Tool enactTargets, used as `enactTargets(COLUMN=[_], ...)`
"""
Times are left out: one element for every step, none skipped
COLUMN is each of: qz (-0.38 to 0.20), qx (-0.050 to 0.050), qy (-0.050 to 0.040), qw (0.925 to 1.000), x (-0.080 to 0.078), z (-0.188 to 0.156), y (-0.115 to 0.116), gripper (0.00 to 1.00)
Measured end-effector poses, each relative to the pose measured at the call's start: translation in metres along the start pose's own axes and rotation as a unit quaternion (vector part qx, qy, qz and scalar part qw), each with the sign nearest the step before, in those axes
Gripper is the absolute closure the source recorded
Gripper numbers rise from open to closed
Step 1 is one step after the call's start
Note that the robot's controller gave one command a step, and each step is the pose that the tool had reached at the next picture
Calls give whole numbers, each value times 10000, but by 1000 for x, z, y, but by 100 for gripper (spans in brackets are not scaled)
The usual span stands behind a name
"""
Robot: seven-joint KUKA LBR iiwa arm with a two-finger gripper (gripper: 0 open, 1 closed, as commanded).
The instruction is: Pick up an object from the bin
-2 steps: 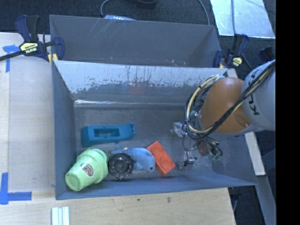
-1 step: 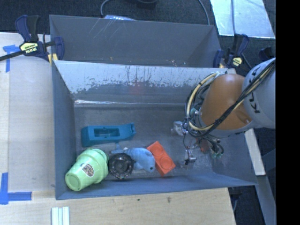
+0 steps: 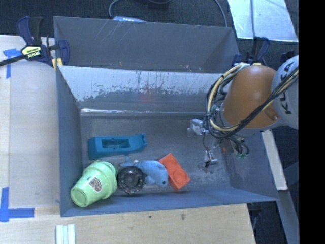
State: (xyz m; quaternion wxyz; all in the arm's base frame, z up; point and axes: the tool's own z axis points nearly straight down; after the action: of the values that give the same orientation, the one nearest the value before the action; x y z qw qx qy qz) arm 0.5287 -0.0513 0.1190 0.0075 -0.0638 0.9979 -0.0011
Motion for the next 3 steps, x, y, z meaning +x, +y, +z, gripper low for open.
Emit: enactTargets(qz=[160, -15, 148], qx=[-8, 12, -26], qy=[72, 25, 26], qw=[9998, 10000, 9999], x=[-39, -51, -35], z=[4, 7, 23], y=[-15, 22, 50], gripper=[0, 0, 0])
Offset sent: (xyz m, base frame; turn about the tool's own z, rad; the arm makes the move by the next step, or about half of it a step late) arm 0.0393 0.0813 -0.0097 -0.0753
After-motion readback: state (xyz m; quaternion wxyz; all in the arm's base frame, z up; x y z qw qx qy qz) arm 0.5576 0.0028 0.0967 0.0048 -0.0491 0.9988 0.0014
